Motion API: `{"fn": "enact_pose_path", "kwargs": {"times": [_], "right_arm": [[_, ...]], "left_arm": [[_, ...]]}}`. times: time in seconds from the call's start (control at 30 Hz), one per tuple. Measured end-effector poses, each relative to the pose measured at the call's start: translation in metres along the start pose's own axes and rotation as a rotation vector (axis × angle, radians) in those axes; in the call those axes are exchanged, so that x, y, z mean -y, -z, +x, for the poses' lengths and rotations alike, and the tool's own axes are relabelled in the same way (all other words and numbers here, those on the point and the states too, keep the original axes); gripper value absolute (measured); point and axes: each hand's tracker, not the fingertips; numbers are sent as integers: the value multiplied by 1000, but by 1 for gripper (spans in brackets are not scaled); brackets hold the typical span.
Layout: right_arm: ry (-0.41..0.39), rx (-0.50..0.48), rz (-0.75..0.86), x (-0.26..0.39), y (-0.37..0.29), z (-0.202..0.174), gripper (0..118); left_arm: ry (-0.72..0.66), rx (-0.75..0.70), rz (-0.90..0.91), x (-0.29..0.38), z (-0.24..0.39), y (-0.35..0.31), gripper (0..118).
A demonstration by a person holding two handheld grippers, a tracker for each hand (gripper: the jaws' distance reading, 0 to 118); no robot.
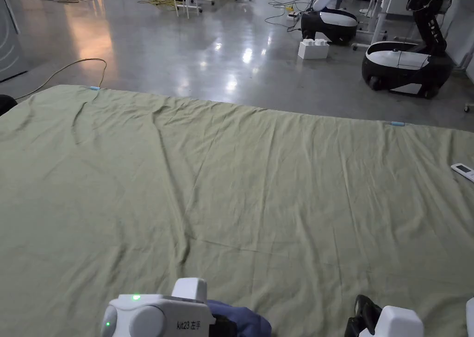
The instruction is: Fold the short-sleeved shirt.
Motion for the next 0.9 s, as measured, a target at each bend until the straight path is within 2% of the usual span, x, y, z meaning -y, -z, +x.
{"fn": "enact_pose_path", "kwargs": {"times": [0.07,0.27,0.43,0.6,0.77,0.9], "right_arm": [[3,-2,-3,0,0,0,1],[-2,7,-6,2,0,2,1],[2,12,-10,3,0,2,1],[-1,10,-2,1,-1,0,1],[-25,14,45,-11,-3,-9,1],[-37,19,94,-25,-2,-17,1]], "left_arm": [[-45,96,-24,8,0,14,14],[-26,-30,-10,27,-4,51,10],[39,-65,26,36,4,61,7],[112,-50,34,31,15,40,8],[206,-33,177,14,22,-6,8],[303,-151,363,-3,23,-42,8]]}}
